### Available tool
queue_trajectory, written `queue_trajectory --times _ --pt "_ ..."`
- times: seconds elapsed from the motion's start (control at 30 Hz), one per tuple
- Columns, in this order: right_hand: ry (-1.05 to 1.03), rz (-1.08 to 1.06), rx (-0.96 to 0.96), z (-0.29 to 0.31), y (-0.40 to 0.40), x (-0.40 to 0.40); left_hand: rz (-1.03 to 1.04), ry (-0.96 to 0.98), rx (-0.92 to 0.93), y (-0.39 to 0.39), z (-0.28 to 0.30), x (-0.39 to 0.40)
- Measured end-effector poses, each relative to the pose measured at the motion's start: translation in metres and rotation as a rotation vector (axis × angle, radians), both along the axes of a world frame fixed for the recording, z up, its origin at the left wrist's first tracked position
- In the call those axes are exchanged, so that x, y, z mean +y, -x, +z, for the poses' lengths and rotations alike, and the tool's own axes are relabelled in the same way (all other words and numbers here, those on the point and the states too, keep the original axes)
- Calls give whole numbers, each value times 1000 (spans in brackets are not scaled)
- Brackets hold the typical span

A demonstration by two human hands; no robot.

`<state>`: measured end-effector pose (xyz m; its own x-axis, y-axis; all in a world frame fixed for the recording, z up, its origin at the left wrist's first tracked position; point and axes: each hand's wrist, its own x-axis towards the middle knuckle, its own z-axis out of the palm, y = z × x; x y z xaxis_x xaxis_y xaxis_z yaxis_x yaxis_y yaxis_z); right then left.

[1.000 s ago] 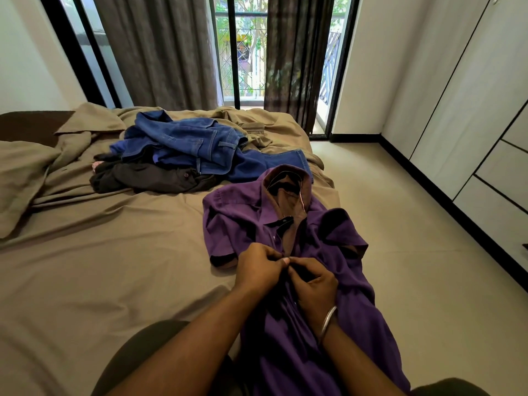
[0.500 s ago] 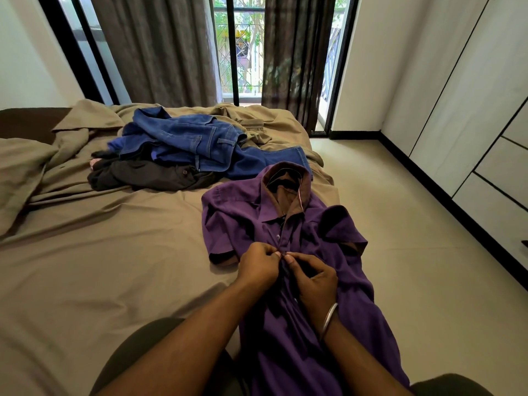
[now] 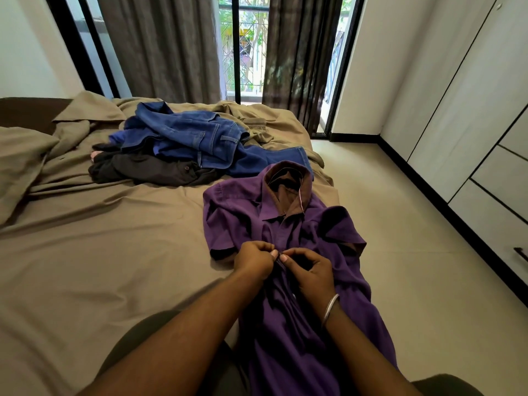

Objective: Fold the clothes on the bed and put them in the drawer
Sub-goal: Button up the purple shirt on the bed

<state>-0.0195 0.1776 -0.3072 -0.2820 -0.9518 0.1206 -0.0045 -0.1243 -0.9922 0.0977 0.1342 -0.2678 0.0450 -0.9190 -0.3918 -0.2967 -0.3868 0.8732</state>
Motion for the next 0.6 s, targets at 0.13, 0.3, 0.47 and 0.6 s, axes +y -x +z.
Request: queue_trajectory --times 0.13,0.3,0.47,0.6 --pt "-128 76 -211 11 2 -2 52 -10 71 1 2 -1" --pt "-219 97 -319 19 -1 0 43 64 30 0 9 -1" --pt "-280 77 -349 28 -3 2 4 120 -27 -3 16 0" --pt "-291 81 -380 29 -2 5 -37 157 -54 -1 18 3"
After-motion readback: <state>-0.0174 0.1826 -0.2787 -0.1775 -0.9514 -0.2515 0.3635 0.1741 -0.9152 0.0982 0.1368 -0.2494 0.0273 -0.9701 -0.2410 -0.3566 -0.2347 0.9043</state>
